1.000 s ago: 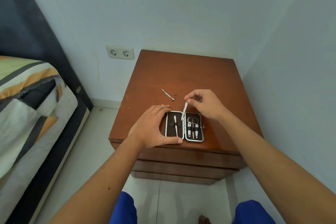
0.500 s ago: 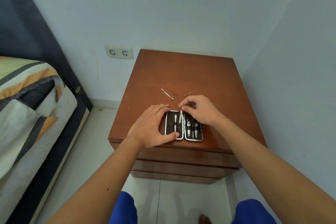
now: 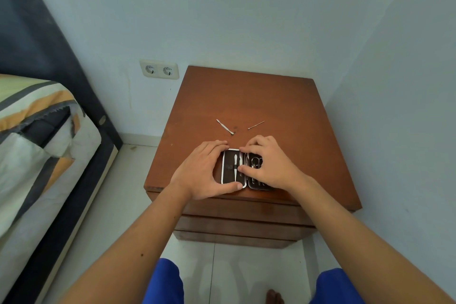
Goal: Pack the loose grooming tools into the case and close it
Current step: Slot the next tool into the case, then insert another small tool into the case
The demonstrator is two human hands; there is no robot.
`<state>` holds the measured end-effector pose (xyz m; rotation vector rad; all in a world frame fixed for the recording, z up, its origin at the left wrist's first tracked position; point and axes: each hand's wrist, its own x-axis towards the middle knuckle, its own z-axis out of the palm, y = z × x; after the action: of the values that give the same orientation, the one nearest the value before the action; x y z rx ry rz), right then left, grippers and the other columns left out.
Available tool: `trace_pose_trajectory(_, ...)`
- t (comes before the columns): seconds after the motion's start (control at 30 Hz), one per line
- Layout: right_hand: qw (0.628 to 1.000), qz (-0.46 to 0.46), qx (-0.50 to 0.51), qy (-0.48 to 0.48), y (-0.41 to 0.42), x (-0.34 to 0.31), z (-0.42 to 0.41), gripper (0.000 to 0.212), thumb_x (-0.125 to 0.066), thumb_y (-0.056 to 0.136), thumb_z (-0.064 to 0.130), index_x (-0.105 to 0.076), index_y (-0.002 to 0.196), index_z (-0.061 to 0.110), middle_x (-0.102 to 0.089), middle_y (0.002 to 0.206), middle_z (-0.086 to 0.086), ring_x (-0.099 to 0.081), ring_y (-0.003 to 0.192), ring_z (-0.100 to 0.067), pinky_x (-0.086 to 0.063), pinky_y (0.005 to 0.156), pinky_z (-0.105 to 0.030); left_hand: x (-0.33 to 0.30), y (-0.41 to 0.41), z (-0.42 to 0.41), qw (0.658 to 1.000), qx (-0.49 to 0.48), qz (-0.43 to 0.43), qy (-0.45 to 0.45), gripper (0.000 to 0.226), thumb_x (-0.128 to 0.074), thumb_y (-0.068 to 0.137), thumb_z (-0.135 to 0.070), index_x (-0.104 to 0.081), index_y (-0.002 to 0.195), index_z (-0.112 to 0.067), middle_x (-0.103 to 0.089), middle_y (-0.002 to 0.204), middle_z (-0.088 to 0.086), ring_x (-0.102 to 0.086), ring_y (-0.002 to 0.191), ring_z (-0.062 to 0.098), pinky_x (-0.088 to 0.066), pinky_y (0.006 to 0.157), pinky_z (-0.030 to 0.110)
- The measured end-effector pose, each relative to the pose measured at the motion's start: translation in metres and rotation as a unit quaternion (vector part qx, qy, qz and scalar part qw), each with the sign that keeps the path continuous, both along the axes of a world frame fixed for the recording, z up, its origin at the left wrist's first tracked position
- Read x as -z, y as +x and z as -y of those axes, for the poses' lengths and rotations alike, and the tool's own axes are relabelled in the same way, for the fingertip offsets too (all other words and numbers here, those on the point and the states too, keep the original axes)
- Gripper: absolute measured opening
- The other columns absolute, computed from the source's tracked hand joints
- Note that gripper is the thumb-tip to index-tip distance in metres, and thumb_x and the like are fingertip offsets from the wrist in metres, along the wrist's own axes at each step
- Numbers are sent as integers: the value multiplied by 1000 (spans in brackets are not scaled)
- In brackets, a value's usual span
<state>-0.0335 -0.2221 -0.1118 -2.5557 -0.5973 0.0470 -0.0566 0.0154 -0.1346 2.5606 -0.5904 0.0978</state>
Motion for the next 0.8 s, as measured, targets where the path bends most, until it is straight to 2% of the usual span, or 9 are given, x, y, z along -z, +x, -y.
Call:
trace_pose_trajectory(0.17,999,15,-20,-37,-3,-3,1,52,-74,86,53,-73,129,22,-56,124,13,-39,122,-13,-40,109,-31,0,0,0,1000,2,10,3,104,-65,78,-85,-46,154,-17,-43,161,-7,-34,149,11,-28,125,33)
trace_pose_trajectory(0.37,999,11,-25,-22,-11,-3,2,48,-78,82,50,-75,122,22,-54,127,10,-38,125,-15,-39,106,-29,1,0,0,1000,6,15,3,97,-67,81,-79,-48,152,-16,-45,159,-5,-36,148,12,-28,123,29)
trace_pose_trajectory(0.5,1000,7,-25,-9,-15,-2,3,45,-82,81,46,-75,119,23,-55,128,9,-39,122,-13,-34,101,-20,2,0,0,1000,2,9,0,100,-65,79,-82,-47,153,-17,-45,160,-6,-36,149,12,-32,124,34)
trace_pose_trajectory(0.6,1000,-3,-12,24,-10,-4,3,37,-81,81,48,-76,113,30,-58,121,15,-43,115,-9,-32,96,-13,2,0,0,1000,1,6,-5,102,-66,77,-84,-48,152,-17,-45,159,-7,-35,148,11,-32,124,35)
trace_pose_trajectory(0.67,999,6,14,50,0,-8,0,26,-78,85,45,-76,108,32,-62,113,17,-50,108,-8,-37,93,-16,1,1,0,1000,0,3,-4,103,-68,76,-84,-47,153,-18,-44,159,-8,-34,148,10,-31,124,34)
trace_pose_trajectory(0.8,992,10,78,102,34,-20,-13,13,-77,91,27,-80,103,29,-72,104,11,-62,95,-10,-51,89,-30,0,1,0,1000,-2,-2,-7,107,-70,73,-84,-47,153,-17,-44,160,-8,-34,148,9,-28,126,34)
